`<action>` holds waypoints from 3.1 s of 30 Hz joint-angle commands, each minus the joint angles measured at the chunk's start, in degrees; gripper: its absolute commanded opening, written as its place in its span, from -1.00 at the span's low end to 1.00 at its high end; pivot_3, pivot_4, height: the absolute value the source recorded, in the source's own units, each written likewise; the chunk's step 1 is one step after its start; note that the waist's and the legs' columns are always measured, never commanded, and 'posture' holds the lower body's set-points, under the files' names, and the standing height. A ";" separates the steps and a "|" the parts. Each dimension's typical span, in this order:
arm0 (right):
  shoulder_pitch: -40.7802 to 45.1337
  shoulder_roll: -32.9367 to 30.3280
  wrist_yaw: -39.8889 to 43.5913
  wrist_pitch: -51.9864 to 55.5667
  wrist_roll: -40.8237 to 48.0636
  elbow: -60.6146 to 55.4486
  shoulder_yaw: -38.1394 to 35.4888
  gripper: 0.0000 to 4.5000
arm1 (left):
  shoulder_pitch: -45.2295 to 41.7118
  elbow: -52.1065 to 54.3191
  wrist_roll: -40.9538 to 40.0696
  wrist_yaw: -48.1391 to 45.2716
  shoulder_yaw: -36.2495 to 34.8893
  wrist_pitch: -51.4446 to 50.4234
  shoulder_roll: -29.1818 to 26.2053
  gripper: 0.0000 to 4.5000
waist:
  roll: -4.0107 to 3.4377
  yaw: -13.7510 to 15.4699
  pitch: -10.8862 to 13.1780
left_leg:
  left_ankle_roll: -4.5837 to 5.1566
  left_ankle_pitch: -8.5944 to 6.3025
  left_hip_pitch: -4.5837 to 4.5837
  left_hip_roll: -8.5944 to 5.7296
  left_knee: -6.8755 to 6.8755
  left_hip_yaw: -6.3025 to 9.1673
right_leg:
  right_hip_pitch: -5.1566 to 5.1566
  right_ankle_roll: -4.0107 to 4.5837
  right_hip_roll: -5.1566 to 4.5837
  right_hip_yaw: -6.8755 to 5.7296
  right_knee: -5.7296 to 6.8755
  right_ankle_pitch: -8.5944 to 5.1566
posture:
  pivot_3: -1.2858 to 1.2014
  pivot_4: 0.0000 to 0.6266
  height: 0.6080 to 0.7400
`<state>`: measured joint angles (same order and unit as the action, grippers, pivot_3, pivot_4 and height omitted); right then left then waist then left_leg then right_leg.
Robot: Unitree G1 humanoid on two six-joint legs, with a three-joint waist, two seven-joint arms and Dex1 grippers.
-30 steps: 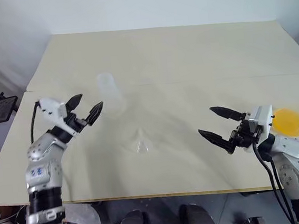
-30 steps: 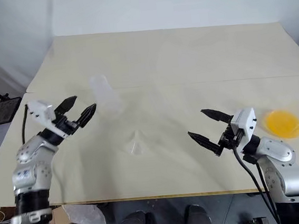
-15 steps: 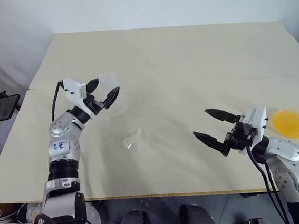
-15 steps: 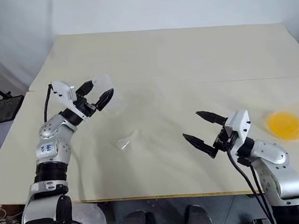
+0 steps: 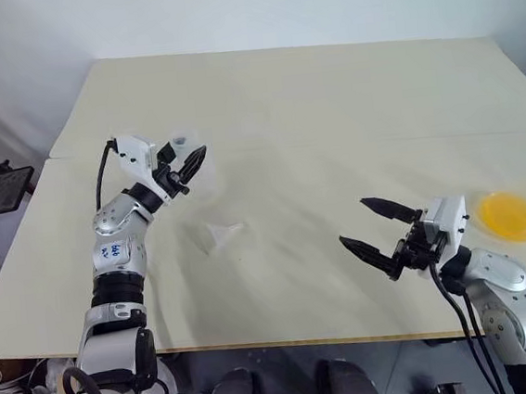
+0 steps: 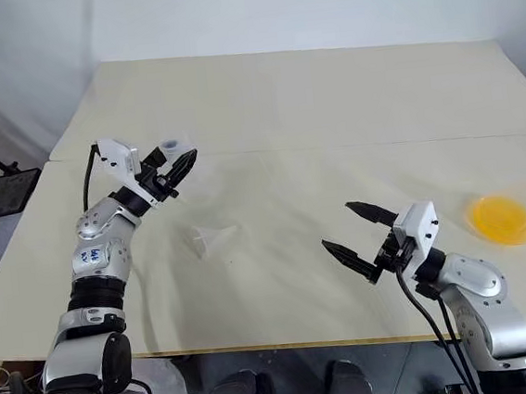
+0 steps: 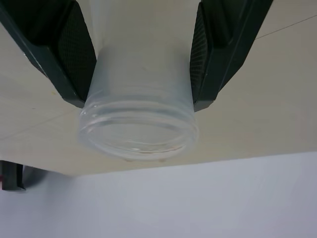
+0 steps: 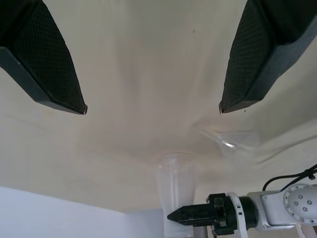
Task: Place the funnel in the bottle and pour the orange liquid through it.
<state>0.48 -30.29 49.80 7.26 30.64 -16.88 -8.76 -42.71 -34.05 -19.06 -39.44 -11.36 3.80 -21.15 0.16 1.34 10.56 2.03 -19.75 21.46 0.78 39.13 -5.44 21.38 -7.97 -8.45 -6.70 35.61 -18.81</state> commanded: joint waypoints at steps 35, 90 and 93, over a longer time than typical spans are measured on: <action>-29.27 1.89 -9.88 0.39 2.38 -24.87 -15.65 1.00 | -10.64 -9.94 4.19 -28.49 17.08 9.87 18.48 0.96 | 0.06 0.23 0.00 | 0.13 0.07 0.10 -0.07 0.06 -0.06 | 0.00 -0.05 -0.01 0.07 -0.14 0.02 | 0.03 -0.52 1.00; -10.11 -17.26 19.07 -0.76 1.94 -6.40 -9.80 1.00 | 52.55 53.13 -10.93 -19.19 -5.10 -18.50 -16.20 0.96 | 0.14 0.16 0.03 | 0.05 -0.09 -0.23 0.06 0.03 0.23 | -0.48 -0.03 -0.15 0.20 -0.33 0.03 | 0.03 -0.52 1.00; -13.38 -17.39 19.26 -1.58 0.98 -5.87 -12.29 1.00 | 48.91 55.46 -11.22 -14.93 0.10 -22.23 -13.76 0.96 | 0.12 0.16 0.01 | 0.05 -0.09 -0.28 0.07 0.03 0.27 | -0.68 -0.03 -0.10 0.19 -0.55 0.03 | 0.03 -0.52 1.00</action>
<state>-12.17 -46.99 69.03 6.97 31.84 -22.19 -18.85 6.87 18.67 -29.98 -56.45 -12.80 -17.10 -35.53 0.28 1.50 10.57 2.08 -19.84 21.17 0.84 39.16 -5.17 20.68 -8.00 -8.56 -6.51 35.05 -18.78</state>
